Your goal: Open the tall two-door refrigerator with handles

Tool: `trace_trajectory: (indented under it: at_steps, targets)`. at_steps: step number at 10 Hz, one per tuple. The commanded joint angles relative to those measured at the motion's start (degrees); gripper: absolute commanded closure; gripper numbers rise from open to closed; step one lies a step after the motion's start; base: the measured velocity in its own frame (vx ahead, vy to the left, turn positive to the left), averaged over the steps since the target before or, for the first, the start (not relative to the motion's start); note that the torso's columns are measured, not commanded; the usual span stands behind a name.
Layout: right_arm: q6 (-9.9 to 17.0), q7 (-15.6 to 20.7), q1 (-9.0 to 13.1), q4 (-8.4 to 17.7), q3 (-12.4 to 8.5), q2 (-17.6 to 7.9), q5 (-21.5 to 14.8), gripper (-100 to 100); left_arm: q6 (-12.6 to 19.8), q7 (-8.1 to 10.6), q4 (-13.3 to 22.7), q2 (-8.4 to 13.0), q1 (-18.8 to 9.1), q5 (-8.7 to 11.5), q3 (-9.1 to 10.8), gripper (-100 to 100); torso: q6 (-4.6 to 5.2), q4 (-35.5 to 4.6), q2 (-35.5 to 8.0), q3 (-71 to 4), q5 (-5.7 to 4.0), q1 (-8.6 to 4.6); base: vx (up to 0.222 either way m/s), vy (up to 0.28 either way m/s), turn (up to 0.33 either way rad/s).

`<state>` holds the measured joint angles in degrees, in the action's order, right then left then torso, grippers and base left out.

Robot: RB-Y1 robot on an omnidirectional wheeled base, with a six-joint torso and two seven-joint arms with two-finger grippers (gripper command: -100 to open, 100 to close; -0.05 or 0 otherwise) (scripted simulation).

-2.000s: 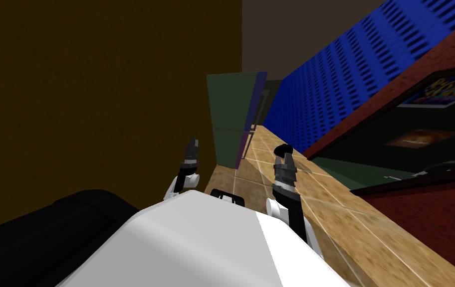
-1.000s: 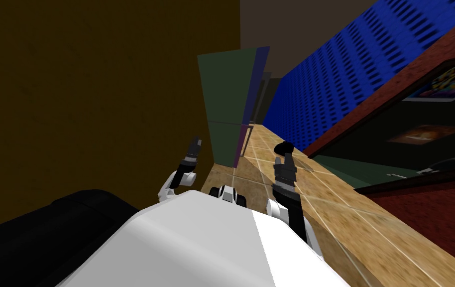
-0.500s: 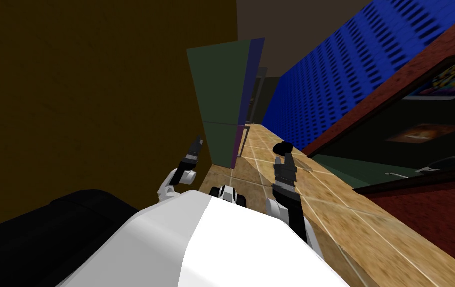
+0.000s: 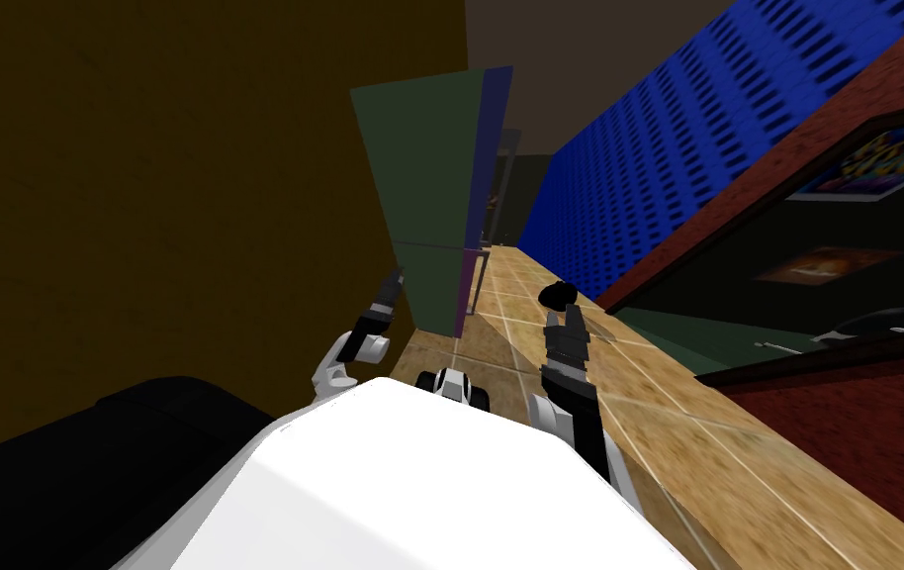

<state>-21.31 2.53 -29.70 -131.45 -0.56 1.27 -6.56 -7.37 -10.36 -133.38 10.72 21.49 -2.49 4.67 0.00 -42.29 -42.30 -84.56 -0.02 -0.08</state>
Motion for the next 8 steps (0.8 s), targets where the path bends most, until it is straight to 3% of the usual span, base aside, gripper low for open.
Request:
trace_trajectory:
  at_steps: [1, 8]
  targets:
    - [0.0, 0.0, 0.0, 0.0, 0.0, 0.0, 0.0, 0, 4.1, -0.29, -0.6, 0.0, -1.1, -0.1, 0.06, -100, -0.01, 0.0, 0.0, 0.0, 0.01, 0.07, 0.085, -0.085, -0.023]
    - [0.0, 0.0, 0.0, 0.0, 0.0, 0.0, 0.0, 0, 14.3, -1.07, -2.1, -0.7, -3.6, -0.4, 0.31, -100, 0.00, 0.0, 0.0, 0.0, 0.00, 0.03, 0.098, -0.090, -0.023]
